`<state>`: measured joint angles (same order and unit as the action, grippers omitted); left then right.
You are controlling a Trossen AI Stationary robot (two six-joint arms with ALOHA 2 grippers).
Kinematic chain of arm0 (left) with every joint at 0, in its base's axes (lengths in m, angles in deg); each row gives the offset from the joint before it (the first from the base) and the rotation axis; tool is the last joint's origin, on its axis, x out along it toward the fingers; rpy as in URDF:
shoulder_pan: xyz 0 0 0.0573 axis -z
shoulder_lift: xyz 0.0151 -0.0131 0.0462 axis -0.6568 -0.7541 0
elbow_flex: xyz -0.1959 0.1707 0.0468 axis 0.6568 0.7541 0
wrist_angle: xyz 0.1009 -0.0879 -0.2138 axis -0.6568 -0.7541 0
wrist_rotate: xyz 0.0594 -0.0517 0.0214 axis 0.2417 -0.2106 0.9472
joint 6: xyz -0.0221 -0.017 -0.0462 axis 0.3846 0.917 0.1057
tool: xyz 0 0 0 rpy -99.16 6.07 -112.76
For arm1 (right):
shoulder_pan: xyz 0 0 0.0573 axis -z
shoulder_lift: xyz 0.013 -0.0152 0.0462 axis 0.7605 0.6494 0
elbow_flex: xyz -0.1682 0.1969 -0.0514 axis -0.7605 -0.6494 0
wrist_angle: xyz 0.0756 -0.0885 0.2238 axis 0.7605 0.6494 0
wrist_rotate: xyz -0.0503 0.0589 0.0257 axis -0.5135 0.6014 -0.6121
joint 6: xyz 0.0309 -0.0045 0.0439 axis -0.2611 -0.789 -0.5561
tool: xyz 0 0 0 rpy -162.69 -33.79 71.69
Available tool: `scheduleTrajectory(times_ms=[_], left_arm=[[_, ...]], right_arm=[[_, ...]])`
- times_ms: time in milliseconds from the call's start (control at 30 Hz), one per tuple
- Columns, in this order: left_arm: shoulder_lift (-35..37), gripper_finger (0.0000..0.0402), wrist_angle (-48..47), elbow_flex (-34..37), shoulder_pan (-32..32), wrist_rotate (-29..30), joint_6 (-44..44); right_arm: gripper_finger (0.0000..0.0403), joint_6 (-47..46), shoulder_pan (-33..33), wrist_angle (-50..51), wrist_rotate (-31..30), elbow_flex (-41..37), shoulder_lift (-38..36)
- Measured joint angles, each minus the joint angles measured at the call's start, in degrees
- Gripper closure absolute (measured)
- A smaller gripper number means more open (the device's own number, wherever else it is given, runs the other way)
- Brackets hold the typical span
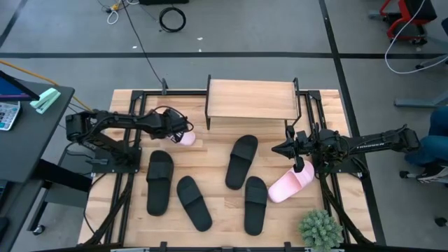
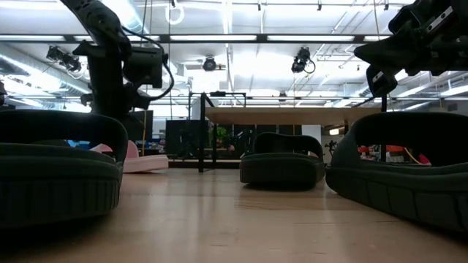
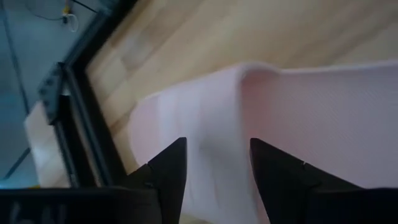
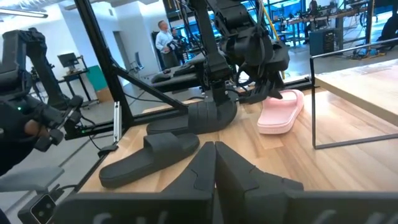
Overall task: Pick and place slides into the shelf
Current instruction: Put the left pink slide on the shelf
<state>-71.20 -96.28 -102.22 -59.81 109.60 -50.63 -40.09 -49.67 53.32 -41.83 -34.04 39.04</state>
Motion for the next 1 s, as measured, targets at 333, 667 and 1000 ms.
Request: scheduleTrajectory(times_ms=[333, 667, 1000], left_arm=[[-0.02, 0.0367, -0.07, 0.00, -3.59, 1.54, -2.49], [0.51, 0.0391, -4.17, -9.02, 4.72, -1.17, -4.95], [0.53, 0.0391, -33.13, -38.38, 20.17, 12.39, -2.62]], right_arm=[[0.0389, 0.00, 0.00, 0.00, 0.01, 0.00, 0.00], [0.0389, 0.01, 0.00, -0.02, -0.57, 0.02, 0.01], [0.0389, -0.15, 0.00, -0.02, -0.58, 0.02, 0.02]])
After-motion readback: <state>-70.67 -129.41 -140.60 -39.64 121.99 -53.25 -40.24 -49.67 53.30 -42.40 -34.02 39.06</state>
